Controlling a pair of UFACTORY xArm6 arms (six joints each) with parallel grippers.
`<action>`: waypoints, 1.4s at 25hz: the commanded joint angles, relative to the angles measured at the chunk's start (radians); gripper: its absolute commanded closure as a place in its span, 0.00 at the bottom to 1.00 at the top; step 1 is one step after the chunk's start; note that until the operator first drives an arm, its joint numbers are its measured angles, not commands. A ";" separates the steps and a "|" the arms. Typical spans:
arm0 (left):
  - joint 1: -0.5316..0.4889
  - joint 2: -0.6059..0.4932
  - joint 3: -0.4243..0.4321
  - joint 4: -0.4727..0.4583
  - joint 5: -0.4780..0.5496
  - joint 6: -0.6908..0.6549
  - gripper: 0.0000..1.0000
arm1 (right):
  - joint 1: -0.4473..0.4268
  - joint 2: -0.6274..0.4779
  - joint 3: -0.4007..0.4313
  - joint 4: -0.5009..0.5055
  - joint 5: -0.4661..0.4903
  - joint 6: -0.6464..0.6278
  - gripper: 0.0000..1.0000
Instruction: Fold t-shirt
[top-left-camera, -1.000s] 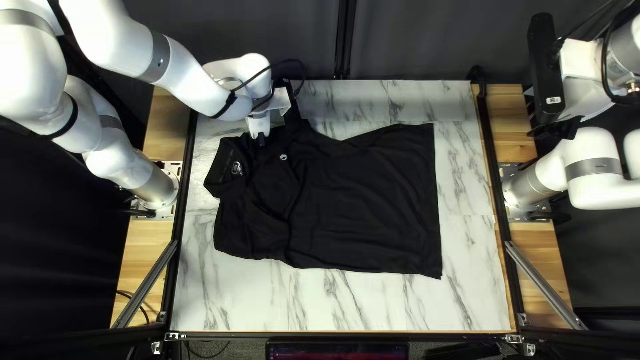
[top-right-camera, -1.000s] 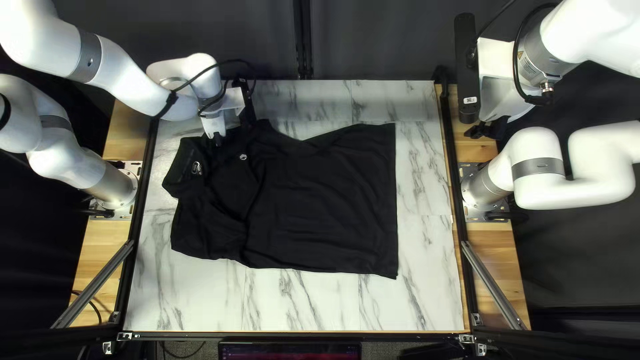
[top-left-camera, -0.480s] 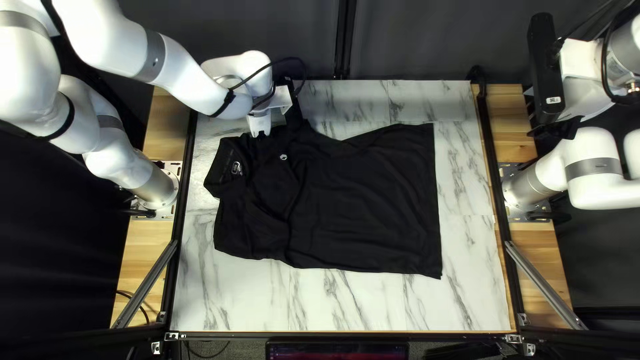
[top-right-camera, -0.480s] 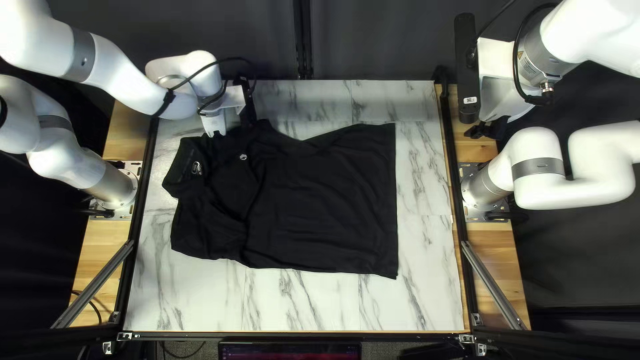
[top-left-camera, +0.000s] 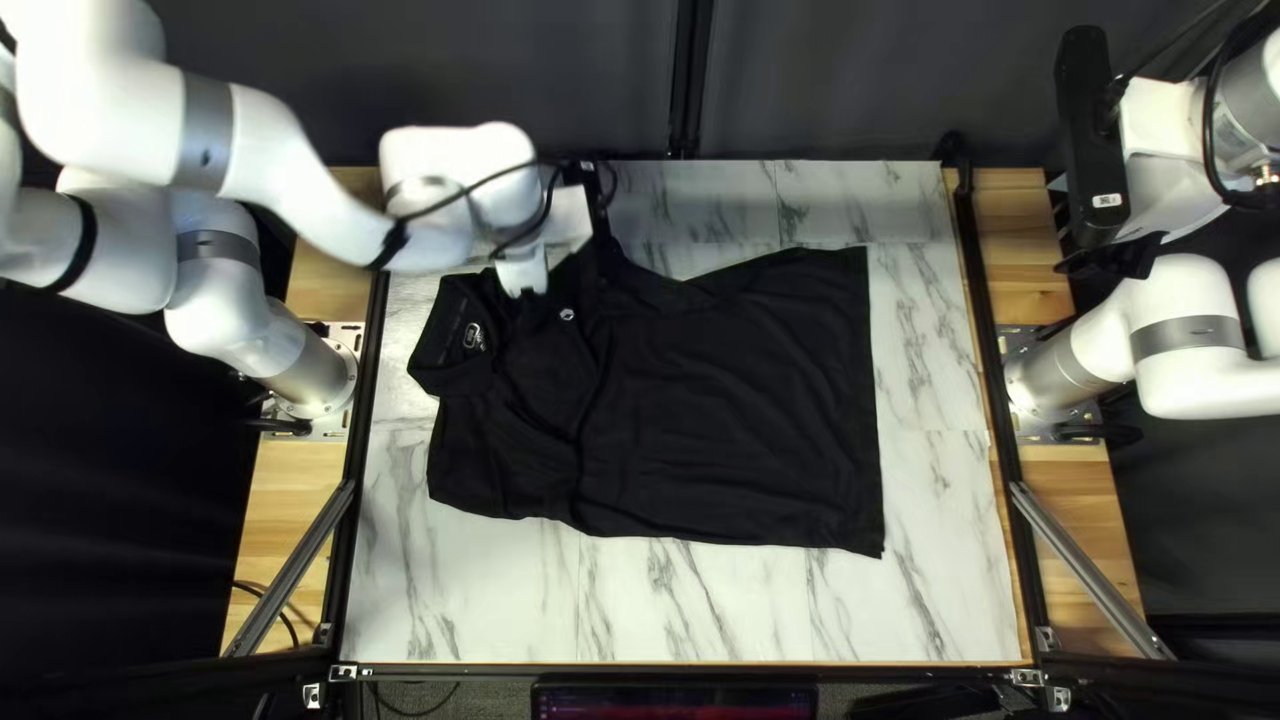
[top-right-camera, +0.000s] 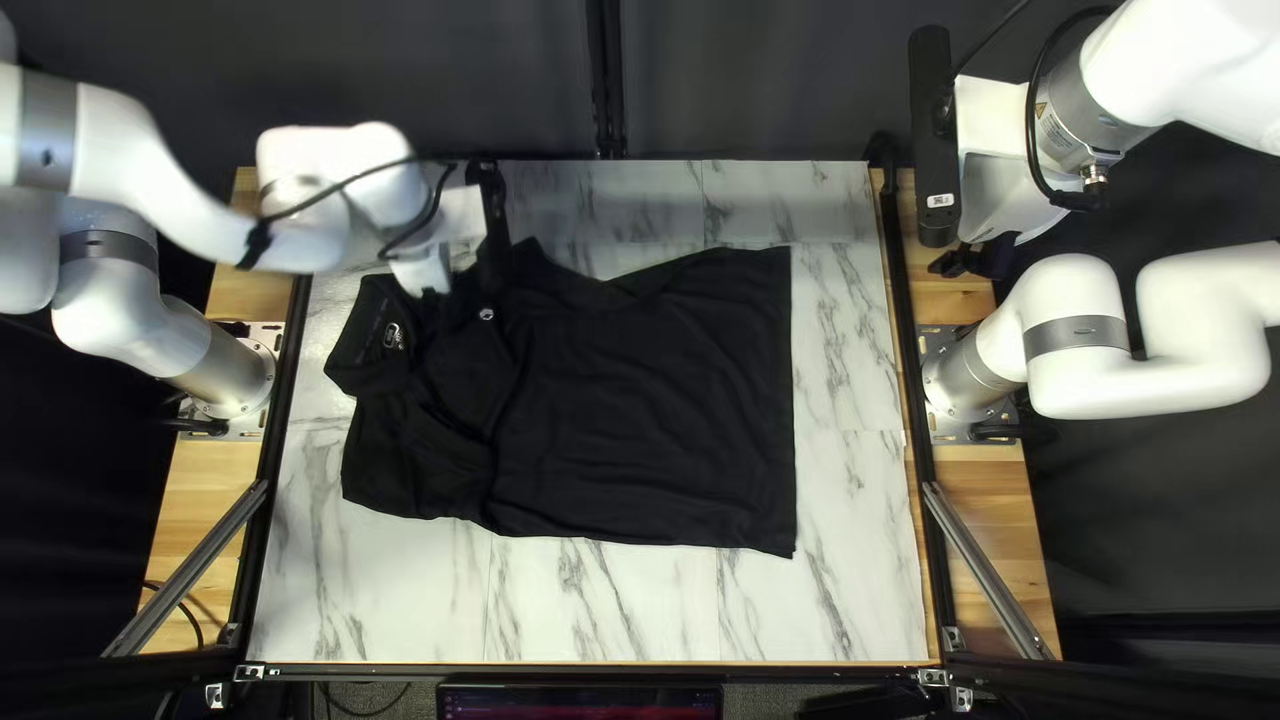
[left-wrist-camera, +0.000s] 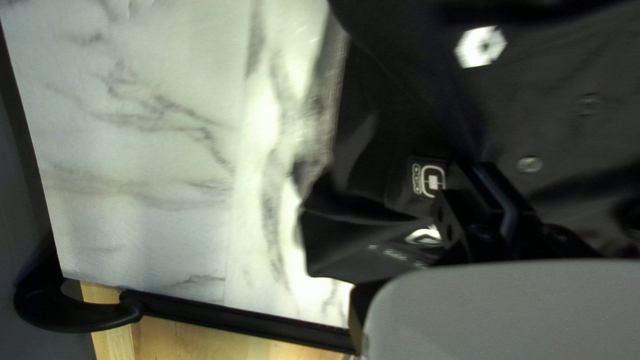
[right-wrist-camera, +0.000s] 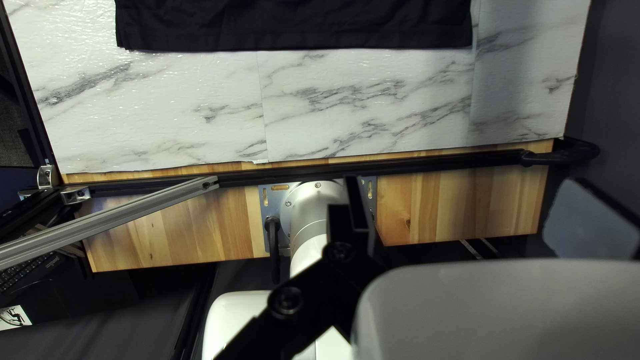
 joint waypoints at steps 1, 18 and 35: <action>-0.111 -0.004 0.018 0.050 -0.047 -0.070 1.00 | 0.000 0.000 0.000 0.000 0.000 0.000 0.00; -0.054 -0.030 0.011 0.058 -0.017 0.186 0.00 | 0.000 0.000 0.000 0.000 0.000 0.000 0.00; 0.058 0.341 -0.098 -0.058 -0.293 0.114 0.00 | 0.000 0.000 0.000 0.000 0.000 0.000 0.00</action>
